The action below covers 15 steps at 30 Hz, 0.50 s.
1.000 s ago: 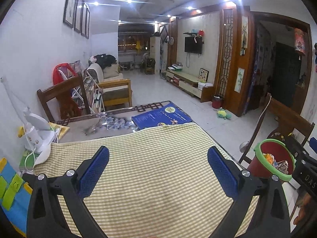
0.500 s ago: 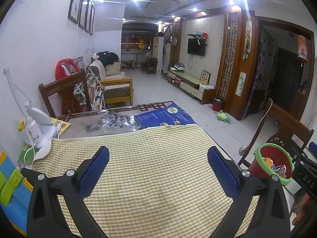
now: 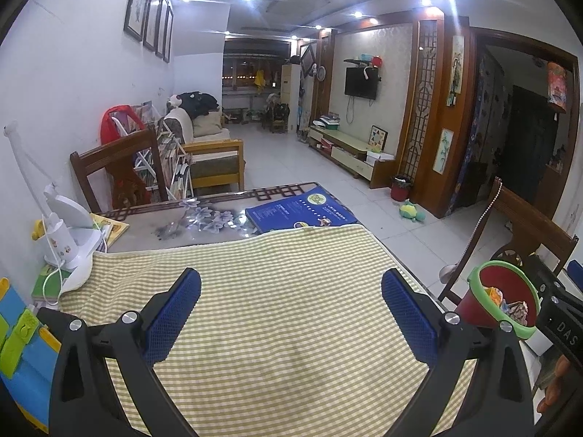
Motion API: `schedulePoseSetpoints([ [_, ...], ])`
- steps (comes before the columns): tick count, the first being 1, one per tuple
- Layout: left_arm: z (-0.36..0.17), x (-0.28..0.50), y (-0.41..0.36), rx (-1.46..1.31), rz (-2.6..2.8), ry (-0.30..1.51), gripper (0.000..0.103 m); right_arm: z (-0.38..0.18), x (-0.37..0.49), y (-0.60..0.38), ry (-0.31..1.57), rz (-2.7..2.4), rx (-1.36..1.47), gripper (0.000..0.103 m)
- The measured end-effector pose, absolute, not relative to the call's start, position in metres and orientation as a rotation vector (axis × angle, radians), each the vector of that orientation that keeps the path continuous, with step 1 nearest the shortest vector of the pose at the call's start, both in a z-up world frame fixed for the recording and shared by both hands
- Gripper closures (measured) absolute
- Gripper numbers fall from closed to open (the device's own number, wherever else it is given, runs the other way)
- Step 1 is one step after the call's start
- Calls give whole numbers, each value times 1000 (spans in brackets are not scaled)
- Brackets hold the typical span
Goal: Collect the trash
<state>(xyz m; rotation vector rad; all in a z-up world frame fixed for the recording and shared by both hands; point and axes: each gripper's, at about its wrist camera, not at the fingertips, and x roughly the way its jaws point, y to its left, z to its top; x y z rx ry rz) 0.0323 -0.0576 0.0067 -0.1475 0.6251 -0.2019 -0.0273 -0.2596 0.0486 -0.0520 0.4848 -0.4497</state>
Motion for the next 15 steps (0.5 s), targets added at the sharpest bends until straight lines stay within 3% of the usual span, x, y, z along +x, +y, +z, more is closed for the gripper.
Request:
schedulePoseSetpoints([
  [15,-10,49,-56,-164,-213,691,8,21,0,-260,571,-400,-83,5],
])
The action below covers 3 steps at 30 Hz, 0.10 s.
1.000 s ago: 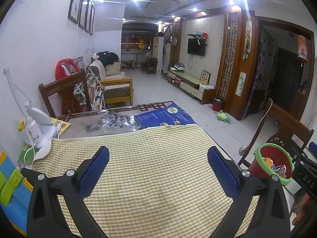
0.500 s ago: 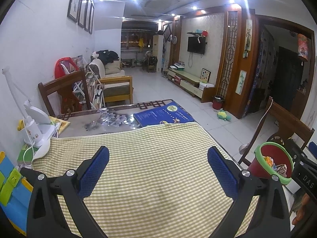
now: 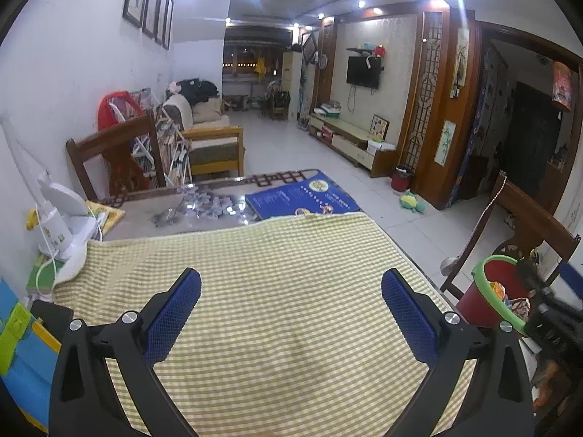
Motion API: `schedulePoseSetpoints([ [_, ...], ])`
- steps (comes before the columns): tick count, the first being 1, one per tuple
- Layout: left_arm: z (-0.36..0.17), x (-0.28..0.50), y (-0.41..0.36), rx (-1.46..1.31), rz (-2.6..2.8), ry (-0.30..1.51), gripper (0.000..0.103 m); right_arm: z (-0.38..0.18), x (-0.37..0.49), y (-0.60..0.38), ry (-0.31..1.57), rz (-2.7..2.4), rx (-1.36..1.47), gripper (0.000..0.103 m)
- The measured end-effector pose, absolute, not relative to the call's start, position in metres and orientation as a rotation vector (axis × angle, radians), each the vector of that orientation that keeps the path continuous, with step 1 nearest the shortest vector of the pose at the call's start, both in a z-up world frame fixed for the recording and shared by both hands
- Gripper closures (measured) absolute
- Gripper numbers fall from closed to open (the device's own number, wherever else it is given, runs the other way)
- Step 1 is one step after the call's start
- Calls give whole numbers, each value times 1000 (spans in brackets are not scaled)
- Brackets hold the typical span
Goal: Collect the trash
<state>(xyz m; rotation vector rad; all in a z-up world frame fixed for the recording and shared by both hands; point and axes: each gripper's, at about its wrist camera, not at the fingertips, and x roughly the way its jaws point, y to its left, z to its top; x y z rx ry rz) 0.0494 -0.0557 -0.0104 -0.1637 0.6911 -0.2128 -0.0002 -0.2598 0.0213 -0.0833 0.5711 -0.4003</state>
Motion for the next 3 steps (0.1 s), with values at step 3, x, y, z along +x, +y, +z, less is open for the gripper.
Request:
schedulePoseSetpoints([
  [3,-19,52,-52,-170,-198,727,8,0,14,-262,627,-372,-101,5],
])
